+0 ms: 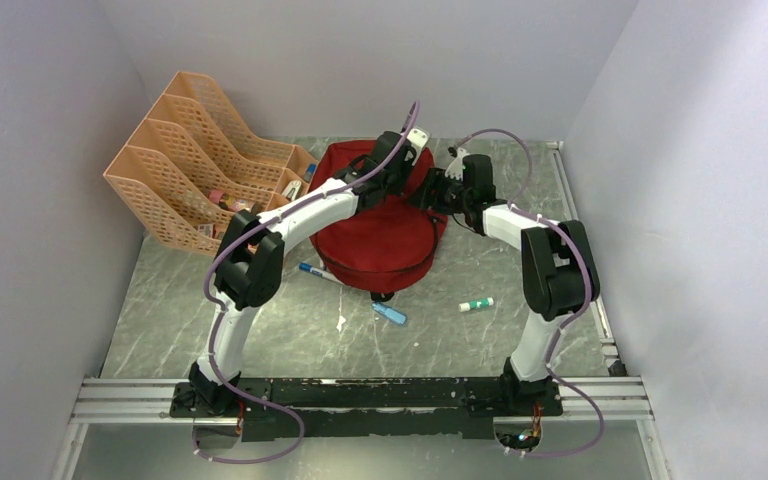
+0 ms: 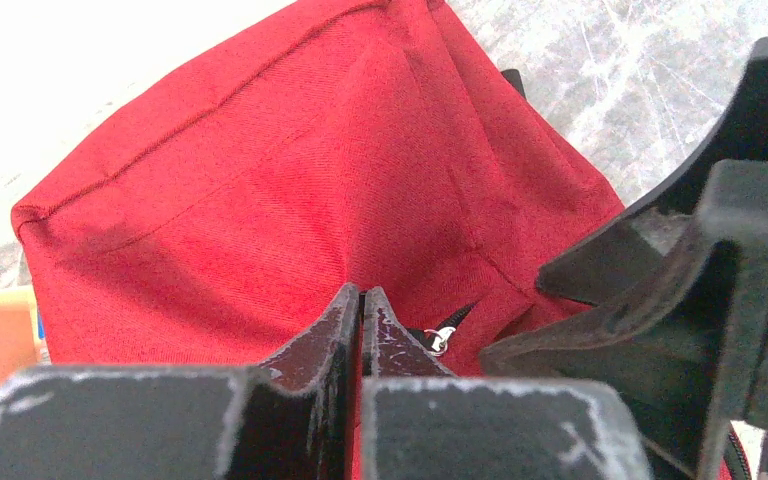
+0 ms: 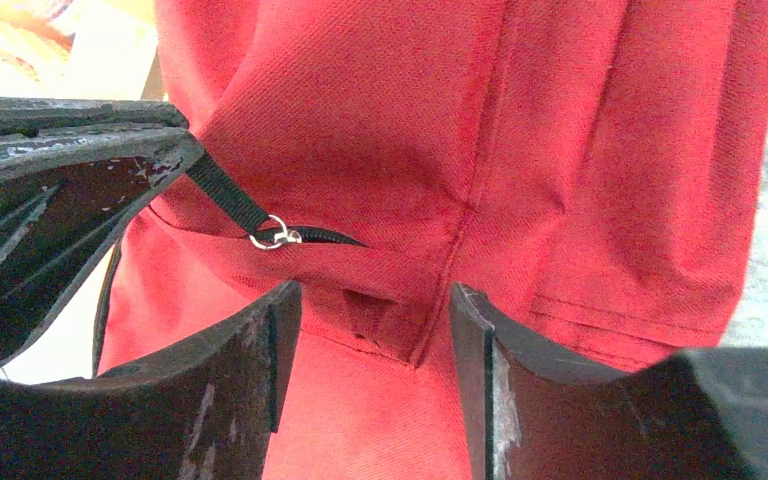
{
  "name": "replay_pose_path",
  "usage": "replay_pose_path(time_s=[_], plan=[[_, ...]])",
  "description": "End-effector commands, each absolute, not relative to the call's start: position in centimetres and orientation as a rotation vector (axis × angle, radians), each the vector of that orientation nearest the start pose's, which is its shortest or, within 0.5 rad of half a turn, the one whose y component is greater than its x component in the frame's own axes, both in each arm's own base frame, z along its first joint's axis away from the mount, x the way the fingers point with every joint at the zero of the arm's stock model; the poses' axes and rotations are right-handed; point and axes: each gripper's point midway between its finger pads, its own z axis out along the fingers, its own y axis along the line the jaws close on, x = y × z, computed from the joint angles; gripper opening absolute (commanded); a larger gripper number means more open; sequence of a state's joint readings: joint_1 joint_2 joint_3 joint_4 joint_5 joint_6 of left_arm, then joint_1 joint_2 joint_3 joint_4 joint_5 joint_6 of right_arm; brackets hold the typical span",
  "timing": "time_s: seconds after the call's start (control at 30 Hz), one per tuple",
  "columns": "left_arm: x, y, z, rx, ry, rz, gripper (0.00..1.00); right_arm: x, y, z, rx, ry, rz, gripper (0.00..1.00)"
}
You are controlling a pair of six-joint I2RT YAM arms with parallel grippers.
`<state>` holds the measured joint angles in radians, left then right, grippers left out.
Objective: Pack the student bag
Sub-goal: Unzip the student bag at the center of the board.
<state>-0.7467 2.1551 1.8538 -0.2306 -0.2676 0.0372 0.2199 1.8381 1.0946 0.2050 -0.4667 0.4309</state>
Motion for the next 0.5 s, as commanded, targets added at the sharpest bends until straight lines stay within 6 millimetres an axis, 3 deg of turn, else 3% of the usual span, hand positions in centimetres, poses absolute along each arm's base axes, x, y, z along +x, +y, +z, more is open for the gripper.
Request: replay_pose_path(time_s=[0.0, 0.2, 0.33, 0.47], plan=[[47.98, -37.66, 18.93, 0.611, 1.944, -0.185, 0.05, 45.53, 21.03, 9.98, -0.139, 2.152, 0.888, 0.58], [47.97, -37.65, 18.86, 0.61, 1.946, -0.187, 0.05, 45.43, 21.05, 9.68, -0.134, 2.157, 0.891, 0.48], [47.91, -37.65, 18.73, 0.609, 1.95, -0.189, 0.05, 45.3, 21.03, 9.3, -0.128, 2.166, 0.893, 0.33], [47.93, -37.18, 18.5, 0.605, 1.956, -0.169, 0.05, 45.32, 20.91, 9.36, -0.107, 2.165, 0.888, 0.11]])
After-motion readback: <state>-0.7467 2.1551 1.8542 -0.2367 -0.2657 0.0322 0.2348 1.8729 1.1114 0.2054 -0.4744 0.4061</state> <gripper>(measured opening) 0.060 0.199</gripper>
